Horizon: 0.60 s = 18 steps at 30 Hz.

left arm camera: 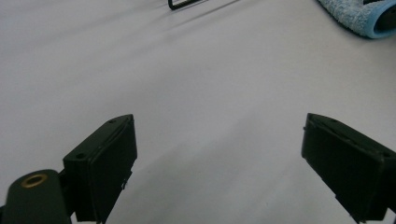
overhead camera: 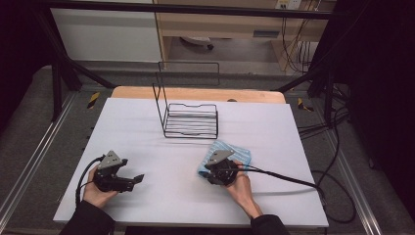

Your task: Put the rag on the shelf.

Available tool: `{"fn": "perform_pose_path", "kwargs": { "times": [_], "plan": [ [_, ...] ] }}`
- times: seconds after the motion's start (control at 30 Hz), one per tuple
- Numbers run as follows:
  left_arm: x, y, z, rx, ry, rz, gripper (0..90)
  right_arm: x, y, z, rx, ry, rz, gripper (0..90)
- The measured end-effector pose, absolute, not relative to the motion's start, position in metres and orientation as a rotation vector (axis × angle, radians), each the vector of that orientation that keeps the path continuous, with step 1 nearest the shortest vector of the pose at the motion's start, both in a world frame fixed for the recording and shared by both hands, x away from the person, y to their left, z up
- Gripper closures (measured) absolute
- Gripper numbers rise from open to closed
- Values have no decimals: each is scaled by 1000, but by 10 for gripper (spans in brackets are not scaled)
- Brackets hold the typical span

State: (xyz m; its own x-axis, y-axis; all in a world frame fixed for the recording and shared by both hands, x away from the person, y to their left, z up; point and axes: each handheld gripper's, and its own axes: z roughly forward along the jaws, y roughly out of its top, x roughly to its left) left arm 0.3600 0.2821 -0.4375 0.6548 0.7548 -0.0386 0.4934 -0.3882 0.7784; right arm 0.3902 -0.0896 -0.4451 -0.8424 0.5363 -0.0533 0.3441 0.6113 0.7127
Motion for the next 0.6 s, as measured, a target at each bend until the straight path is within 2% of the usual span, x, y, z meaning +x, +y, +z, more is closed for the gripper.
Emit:
{"fn": "perform_pose_path", "kwargs": {
  "times": [0.1,0.17,0.33,0.6],
  "plan": [
    [360,282,-437,2066,965,415,103,390,-89,-446,723,2557,1060,811],
    [360,282,-437,2066,965,414,103,389,-89,-446,725,2542,1066,830],
    [360,282,-438,2068,965,411,104,383,-87,-439,720,2547,1148,837],
    [360,282,-437,2068,964,410,104,366,-60,-435,643,2616,1270,835]
  ]
}}
